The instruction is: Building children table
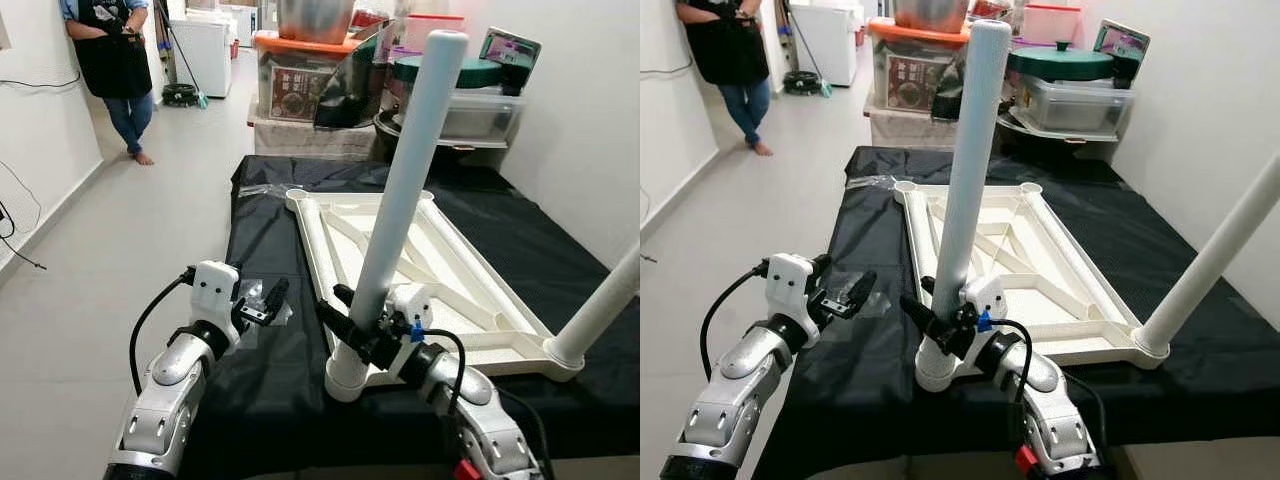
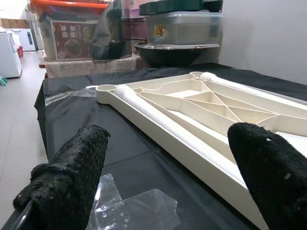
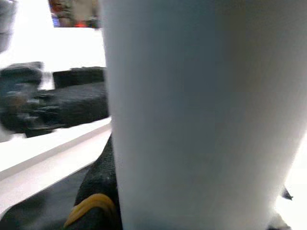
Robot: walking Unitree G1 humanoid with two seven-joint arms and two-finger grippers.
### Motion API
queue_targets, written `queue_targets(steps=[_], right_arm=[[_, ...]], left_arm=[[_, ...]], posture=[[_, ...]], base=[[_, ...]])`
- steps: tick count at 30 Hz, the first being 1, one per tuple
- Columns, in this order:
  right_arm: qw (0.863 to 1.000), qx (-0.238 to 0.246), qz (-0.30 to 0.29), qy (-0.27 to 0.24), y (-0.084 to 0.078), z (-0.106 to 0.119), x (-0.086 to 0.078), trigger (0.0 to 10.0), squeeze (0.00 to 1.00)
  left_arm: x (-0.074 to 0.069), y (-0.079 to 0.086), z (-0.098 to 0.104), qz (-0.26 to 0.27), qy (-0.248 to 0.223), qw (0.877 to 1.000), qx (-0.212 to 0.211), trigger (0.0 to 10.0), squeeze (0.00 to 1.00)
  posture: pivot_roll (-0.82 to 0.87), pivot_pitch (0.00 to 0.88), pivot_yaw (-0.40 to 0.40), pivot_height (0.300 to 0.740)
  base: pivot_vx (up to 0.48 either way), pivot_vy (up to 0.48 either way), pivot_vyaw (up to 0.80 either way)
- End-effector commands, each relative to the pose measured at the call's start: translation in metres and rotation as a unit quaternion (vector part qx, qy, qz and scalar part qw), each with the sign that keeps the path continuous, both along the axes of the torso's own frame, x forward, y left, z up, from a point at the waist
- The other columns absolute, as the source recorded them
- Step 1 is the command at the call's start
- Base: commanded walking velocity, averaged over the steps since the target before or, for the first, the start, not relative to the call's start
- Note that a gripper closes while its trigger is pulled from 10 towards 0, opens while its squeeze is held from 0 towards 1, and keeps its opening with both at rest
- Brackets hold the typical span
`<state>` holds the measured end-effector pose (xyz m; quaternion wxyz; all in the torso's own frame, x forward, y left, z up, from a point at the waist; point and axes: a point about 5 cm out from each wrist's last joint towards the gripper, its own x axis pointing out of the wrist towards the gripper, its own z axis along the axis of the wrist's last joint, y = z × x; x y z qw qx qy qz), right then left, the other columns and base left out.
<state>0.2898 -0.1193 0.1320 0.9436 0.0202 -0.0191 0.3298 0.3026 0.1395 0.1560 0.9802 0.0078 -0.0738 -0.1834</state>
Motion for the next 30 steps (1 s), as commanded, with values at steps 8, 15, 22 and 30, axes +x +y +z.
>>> queue_targets(steps=[8,15,22,30], right_arm=[[0.962,-0.056,-0.248,0.099,-0.052,-0.043,0.010,10.0,0.00],[0.928,-0.074,-0.345,0.116,-0.076,-0.049,0.014,10.0,0.00],[0.902,-0.045,-0.407,0.137,-0.087,-0.053,0.013,10.0,0.00],[0.868,0.018,-0.487,0.093,-0.096,-0.038,0.016,10.0,0.00]], left_arm=[[0.001,0.000,0.000,0.002,0.001,1.000,0.006,10.0,0.00],[0.001,0.000,0.000,0.002,0.001,1.000,0.006,10.0,0.00],[0.002,-0.001,-0.001,0.002,0.002,1.000,0.005,10.0,0.00],[0.003,0.001,-0.001,0.007,0.001,1.000,0.005,10.0,0.00]], posture=[[0.06,0.000,-0.096,0.740],[0.06,0.000,-0.093,0.740],[0.06,0.000,-0.094,0.740],[0.06,0.000,-0.092,0.740]], base=[[0.000,0.000,0.00],[0.000,0.000,0.00],[0.000,0.000,0.00],[0.000,0.000,0.00]])
